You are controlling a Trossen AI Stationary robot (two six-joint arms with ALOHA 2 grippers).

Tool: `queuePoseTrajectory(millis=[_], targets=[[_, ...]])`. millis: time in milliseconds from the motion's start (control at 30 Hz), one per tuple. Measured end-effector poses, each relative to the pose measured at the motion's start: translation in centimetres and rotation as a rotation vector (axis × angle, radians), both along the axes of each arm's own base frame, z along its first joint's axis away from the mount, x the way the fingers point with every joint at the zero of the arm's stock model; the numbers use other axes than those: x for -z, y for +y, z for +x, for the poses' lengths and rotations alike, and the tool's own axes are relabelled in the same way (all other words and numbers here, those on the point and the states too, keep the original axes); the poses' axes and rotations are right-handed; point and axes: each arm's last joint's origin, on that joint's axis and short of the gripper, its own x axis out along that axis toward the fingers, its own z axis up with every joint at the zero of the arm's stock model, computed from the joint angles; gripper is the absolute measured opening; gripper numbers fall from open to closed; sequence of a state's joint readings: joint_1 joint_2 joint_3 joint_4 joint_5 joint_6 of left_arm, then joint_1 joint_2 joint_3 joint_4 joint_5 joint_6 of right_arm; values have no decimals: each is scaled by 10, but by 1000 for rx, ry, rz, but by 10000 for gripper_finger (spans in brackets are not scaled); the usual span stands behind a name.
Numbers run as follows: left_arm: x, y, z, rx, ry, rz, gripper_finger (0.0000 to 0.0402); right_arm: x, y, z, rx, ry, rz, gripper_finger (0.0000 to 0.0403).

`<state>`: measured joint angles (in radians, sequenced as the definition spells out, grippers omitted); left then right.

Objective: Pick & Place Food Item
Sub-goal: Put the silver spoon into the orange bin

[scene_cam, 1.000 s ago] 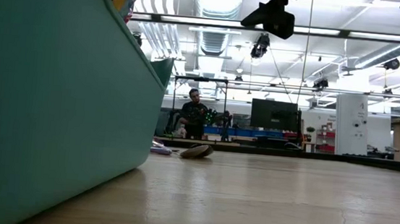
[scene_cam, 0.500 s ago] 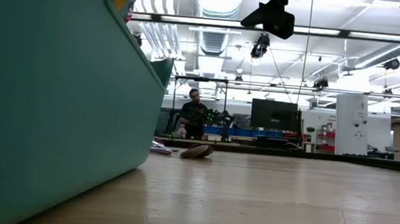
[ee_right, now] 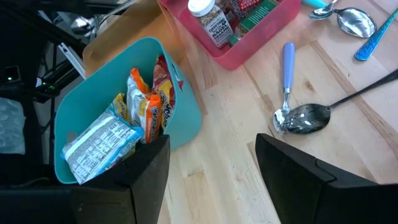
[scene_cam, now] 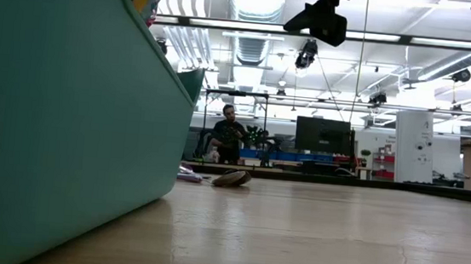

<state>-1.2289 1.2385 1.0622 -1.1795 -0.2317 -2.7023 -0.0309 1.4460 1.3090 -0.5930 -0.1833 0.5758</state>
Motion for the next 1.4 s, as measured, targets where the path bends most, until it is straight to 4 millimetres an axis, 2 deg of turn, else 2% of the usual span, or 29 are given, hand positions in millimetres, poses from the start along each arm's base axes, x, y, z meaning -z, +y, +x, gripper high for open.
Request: queuePoseTrajectory(millis=[233, 567, 1167, 1400], targets=[[20, -21, 7, 3, 39, 34, 0, 0, 0, 0, 0, 0, 0, 233], [44, -36, 14, 40, 53, 62, 0, 0, 0, 0, 0, 0, 0, 233], [65, -41, 19, 87, 158, 109, 0, 0, 0, 0, 0, 0, 0, 233], [67, -39, 24, 96, 172, 113, 0, 0, 0, 0, 0, 0, 0, 233]])
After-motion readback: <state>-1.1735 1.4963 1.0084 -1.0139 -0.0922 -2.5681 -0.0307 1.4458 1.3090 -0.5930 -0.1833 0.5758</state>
